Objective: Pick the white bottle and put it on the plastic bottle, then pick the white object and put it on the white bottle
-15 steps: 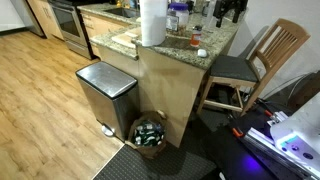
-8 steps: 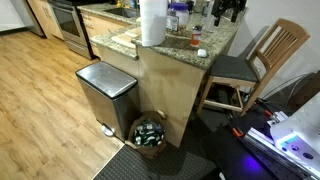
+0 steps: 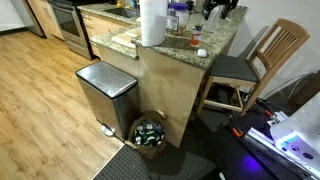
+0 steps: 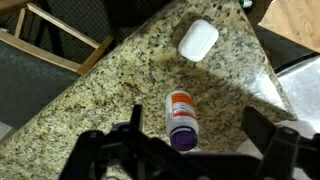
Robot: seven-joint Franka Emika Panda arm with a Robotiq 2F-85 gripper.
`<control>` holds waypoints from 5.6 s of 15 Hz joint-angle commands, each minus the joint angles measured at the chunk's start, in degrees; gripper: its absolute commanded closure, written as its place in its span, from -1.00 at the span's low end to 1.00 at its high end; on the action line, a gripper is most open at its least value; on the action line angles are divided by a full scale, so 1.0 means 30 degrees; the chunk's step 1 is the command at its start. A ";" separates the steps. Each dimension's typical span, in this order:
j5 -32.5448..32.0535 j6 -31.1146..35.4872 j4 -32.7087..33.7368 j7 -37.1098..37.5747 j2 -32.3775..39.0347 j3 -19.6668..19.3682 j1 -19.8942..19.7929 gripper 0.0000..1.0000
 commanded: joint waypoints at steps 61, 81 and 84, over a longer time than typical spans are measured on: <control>0.2359 0.6502 0.1253 0.2499 0.5920 -0.2144 0.0553 -0.35; 0.0680 0.5331 0.1847 0.3608 0.2092 0.0675 0.2168 -0.01; 0.0235 0.4721 0.1923 0.3874 0.1837 0.1017 0.2042 0.49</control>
